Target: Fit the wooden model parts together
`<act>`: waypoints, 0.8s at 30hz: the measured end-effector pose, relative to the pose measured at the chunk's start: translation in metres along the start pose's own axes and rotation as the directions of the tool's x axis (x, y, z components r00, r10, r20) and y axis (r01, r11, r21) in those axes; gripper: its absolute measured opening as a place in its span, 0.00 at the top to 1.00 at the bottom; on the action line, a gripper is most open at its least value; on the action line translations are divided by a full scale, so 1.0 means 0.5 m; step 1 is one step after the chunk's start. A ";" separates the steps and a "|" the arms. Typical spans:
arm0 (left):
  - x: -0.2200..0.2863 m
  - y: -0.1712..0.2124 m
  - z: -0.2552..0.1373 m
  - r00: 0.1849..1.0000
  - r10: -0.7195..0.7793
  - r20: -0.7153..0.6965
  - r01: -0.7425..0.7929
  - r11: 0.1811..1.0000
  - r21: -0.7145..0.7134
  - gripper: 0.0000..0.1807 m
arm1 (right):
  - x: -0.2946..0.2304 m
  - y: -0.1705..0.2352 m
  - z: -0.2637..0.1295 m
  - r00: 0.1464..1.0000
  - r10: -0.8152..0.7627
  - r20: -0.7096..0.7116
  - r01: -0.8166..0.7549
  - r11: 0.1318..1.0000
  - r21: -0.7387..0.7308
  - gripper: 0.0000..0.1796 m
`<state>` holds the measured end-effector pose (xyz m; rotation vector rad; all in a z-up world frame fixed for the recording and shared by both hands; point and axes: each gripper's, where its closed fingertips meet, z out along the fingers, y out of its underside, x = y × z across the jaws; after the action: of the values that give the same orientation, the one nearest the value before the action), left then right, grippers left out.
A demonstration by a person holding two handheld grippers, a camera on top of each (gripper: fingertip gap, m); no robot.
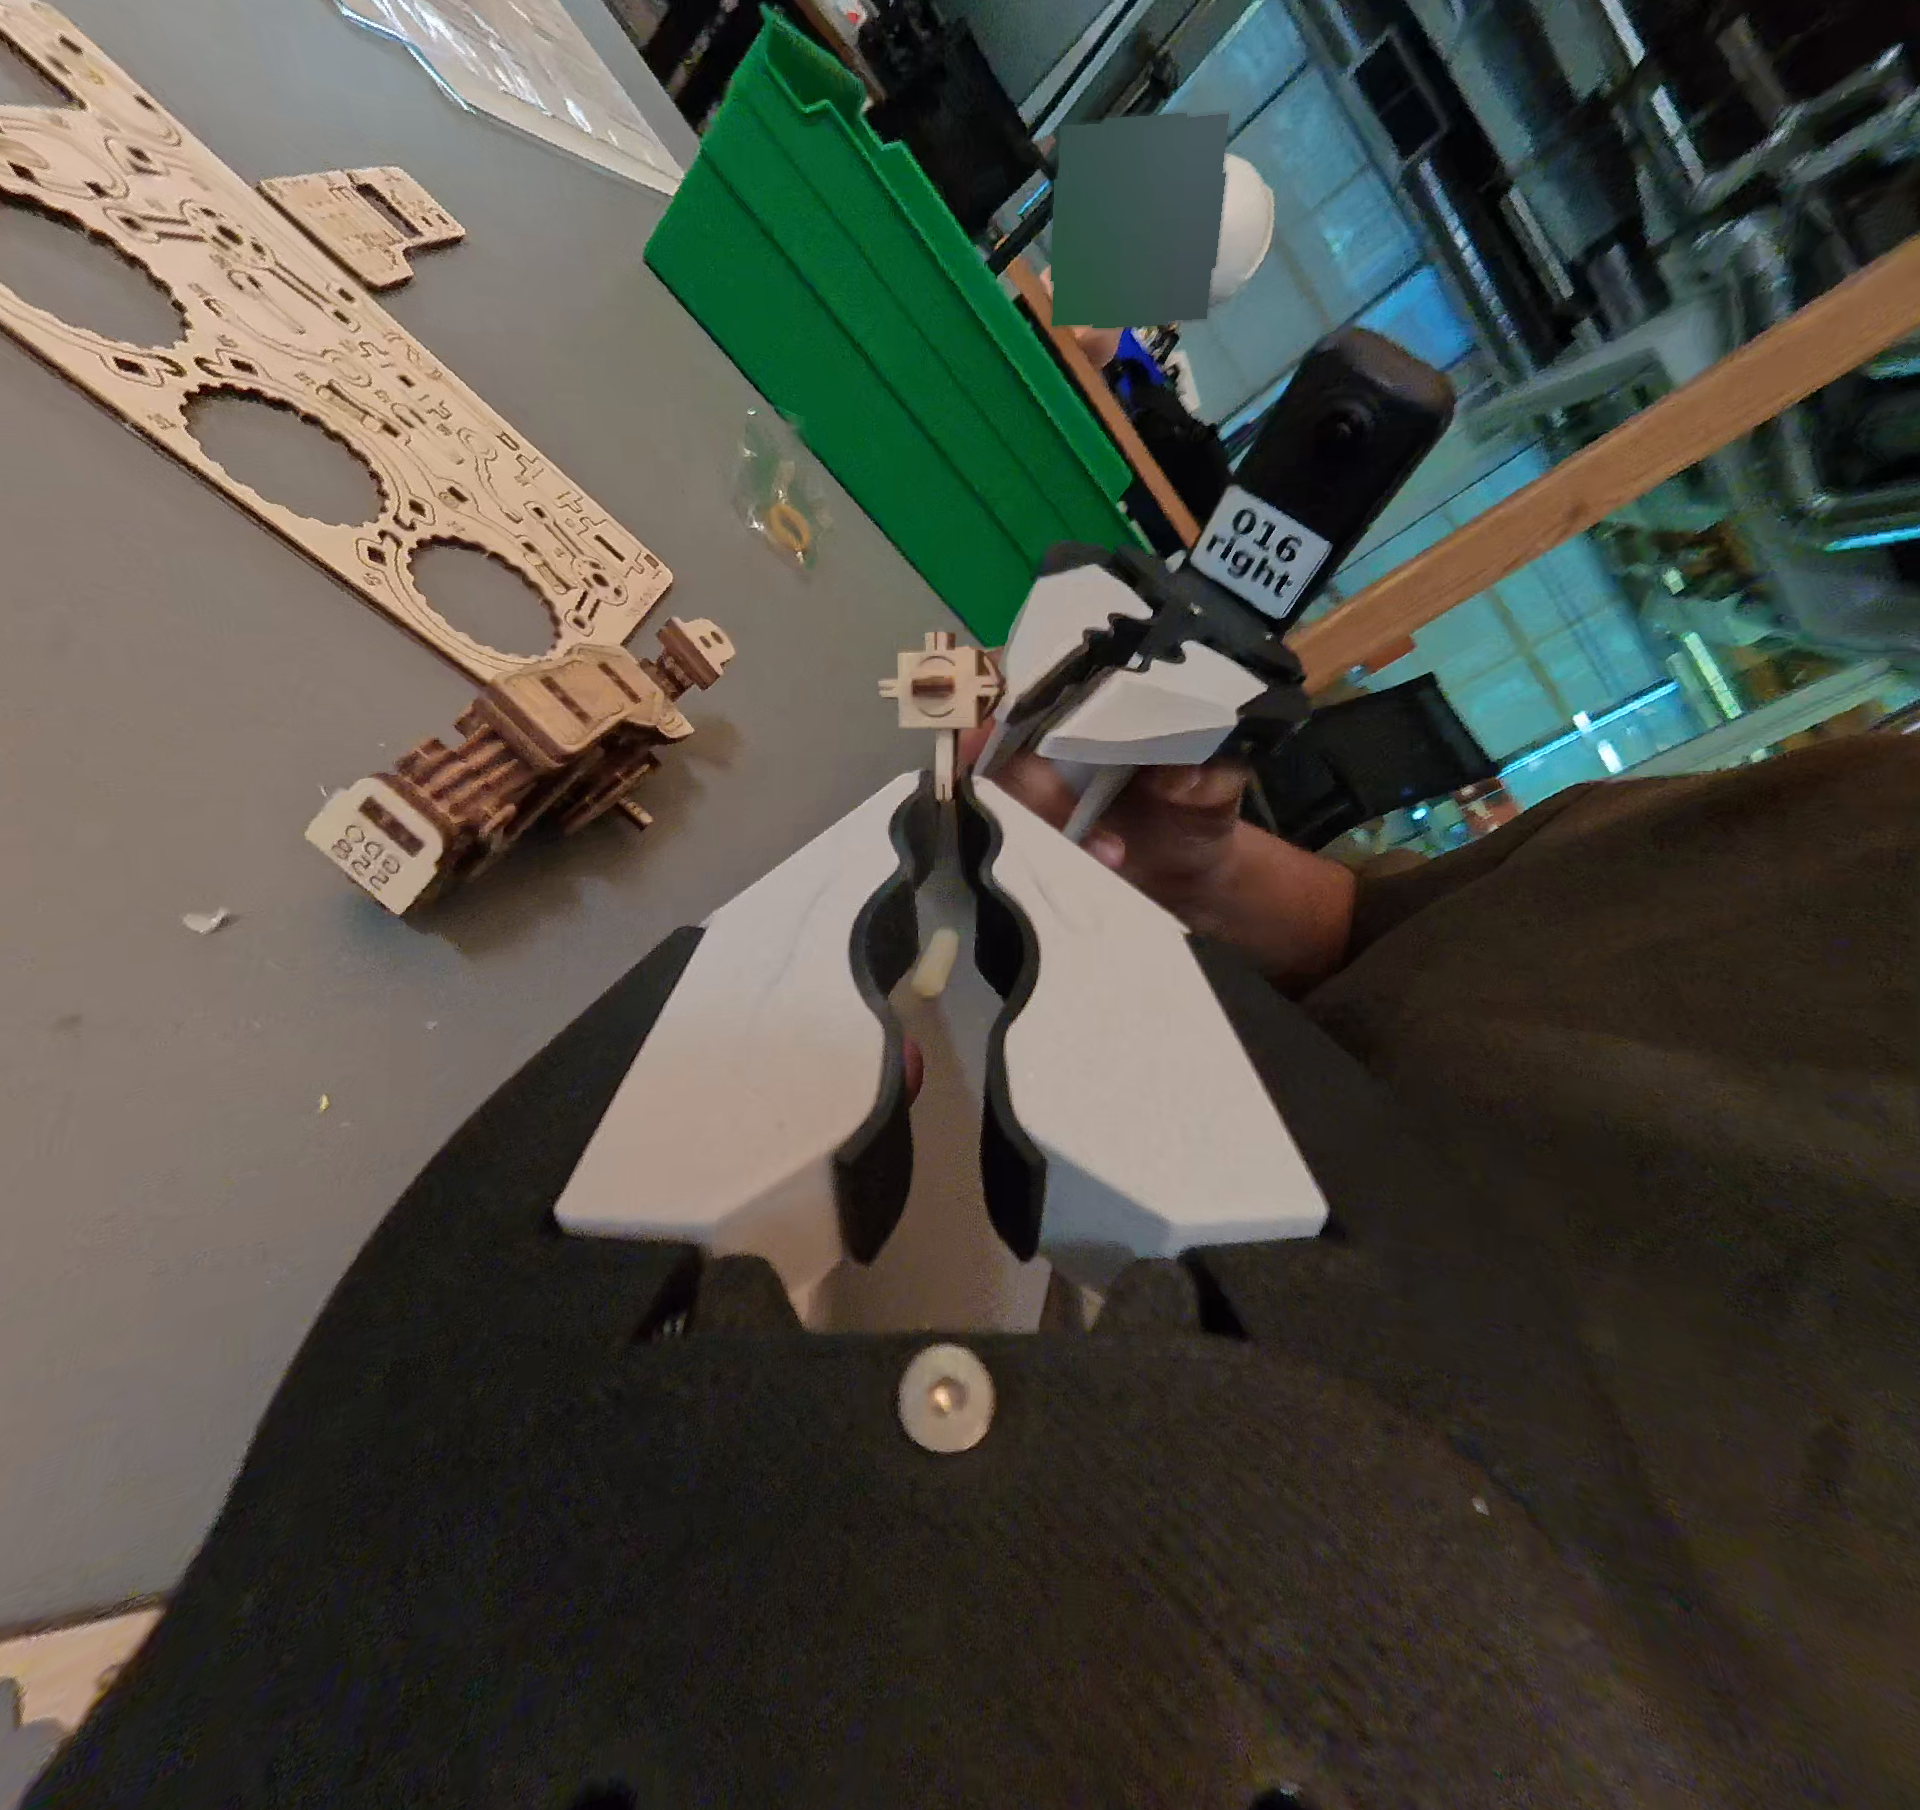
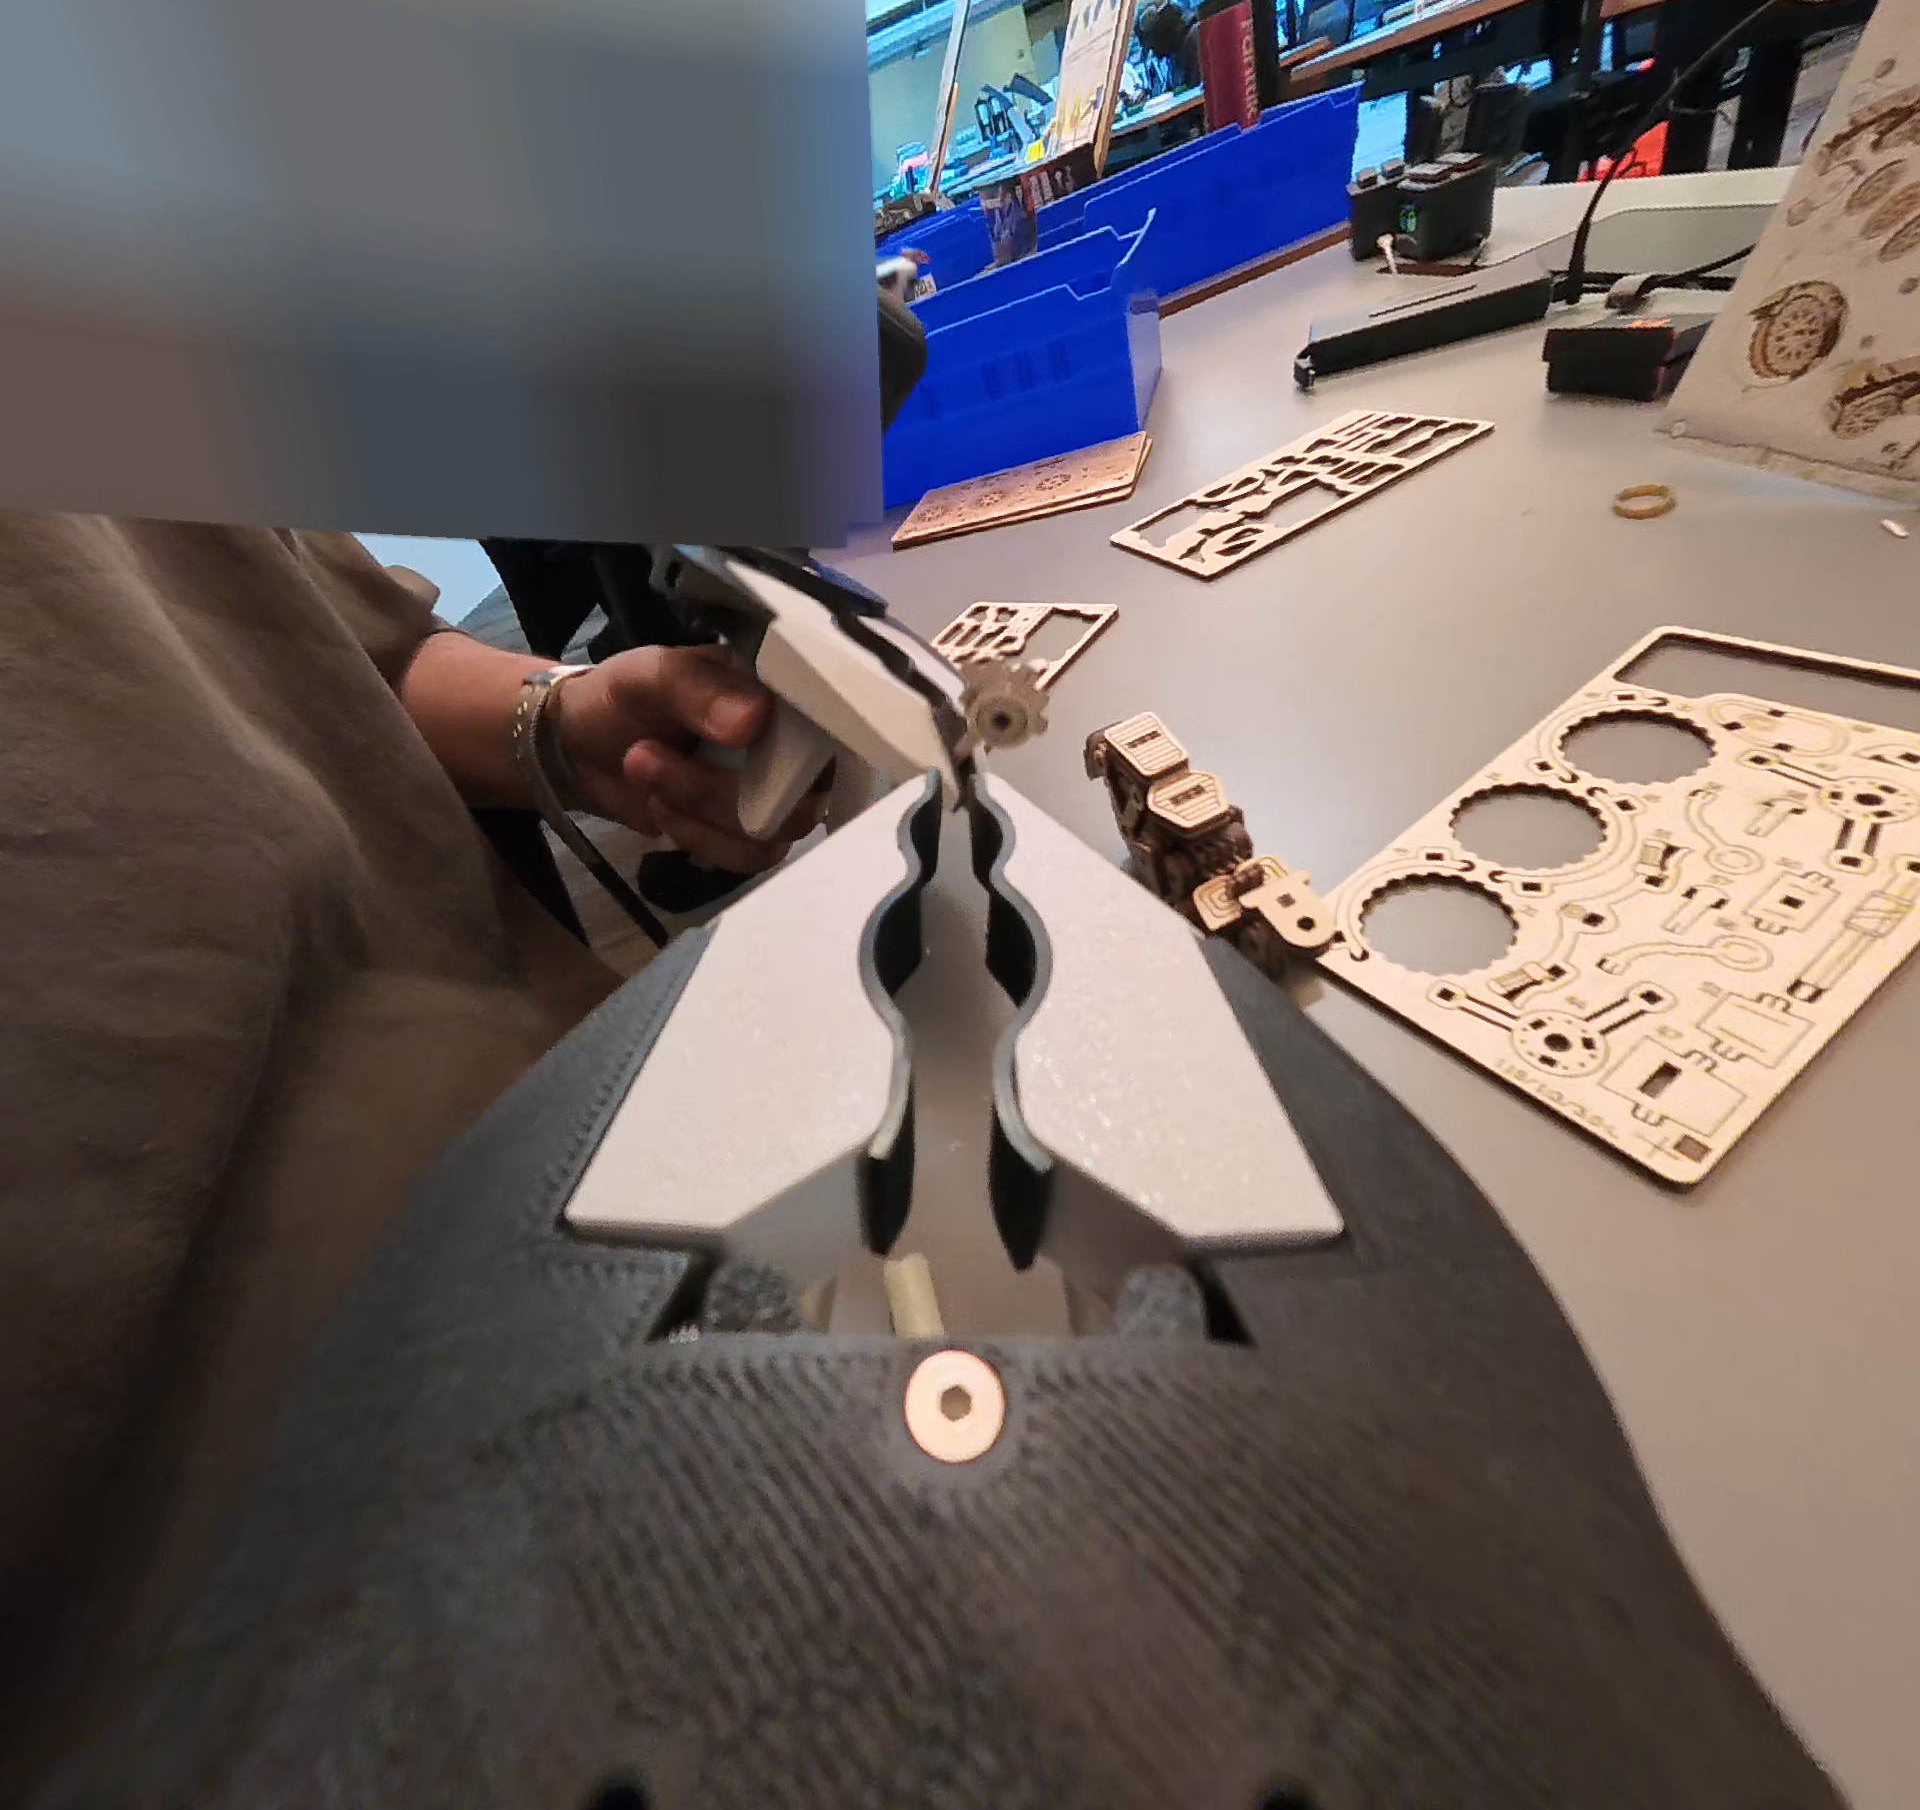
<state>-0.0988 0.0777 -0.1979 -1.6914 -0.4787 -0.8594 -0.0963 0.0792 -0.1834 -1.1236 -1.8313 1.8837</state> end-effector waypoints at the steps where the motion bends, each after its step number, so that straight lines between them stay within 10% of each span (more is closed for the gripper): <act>1: 0.000 0.003 0.001 0.999 0.030 0.014 -0.030 1.000 -0.011 1.00 | 0.000 -0.001 0.000 1.000 0.007 0.000 -0.007 1.000 0.005 0.98; 11: -0.017 0.032 0.011 0.886 0.426 0.186 -0.402 0.903 -0.154 1.00 | 0.009 0.002 -0.001 0.989 0.145 -0.002 -0.145 0.989 0.013 0.90; 24: -0.013 0.045 0.016 0.849 0.495 0.184 -0.464 0.865 -0.190 1.00 | -0.001 0.027 0.006 0.975 0.219 0.049 -0.216 0.975 -0.058 0.83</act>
<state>-0.0852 0.0798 -0.2184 -1.9348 -0.1267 -0.3363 -0.0938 0.0747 -0.1962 -1.3518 -1.8629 2.0137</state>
